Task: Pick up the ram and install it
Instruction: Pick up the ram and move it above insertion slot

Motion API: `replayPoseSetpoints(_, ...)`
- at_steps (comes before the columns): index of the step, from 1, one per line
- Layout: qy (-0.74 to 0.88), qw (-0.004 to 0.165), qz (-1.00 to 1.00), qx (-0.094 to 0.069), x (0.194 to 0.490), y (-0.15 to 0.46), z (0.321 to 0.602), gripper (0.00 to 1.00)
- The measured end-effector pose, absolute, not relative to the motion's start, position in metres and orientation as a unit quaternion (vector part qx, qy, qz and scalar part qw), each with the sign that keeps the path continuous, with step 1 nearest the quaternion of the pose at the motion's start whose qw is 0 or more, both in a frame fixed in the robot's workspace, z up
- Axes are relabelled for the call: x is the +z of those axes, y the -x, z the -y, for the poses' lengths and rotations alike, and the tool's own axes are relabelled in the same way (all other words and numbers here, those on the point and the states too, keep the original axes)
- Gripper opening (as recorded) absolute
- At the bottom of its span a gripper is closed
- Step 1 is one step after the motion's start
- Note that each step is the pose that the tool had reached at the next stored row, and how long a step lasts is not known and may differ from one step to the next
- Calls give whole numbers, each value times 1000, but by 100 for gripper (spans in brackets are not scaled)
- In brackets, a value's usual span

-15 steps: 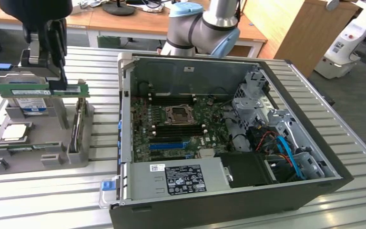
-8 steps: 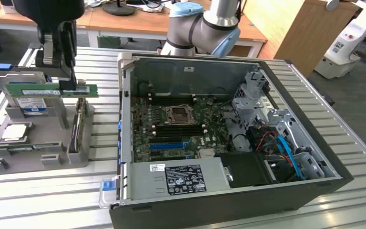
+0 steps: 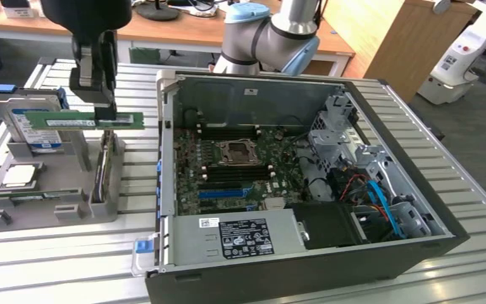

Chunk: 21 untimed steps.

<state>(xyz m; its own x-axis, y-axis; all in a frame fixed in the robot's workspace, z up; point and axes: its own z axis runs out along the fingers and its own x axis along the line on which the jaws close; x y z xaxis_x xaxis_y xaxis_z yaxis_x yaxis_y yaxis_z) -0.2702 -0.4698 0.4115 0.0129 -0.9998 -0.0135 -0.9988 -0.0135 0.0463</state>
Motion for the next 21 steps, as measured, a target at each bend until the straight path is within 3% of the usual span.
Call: replayPoseSetpoints(21, -712, 12, 702, -21, 412, 225, 470, 12)
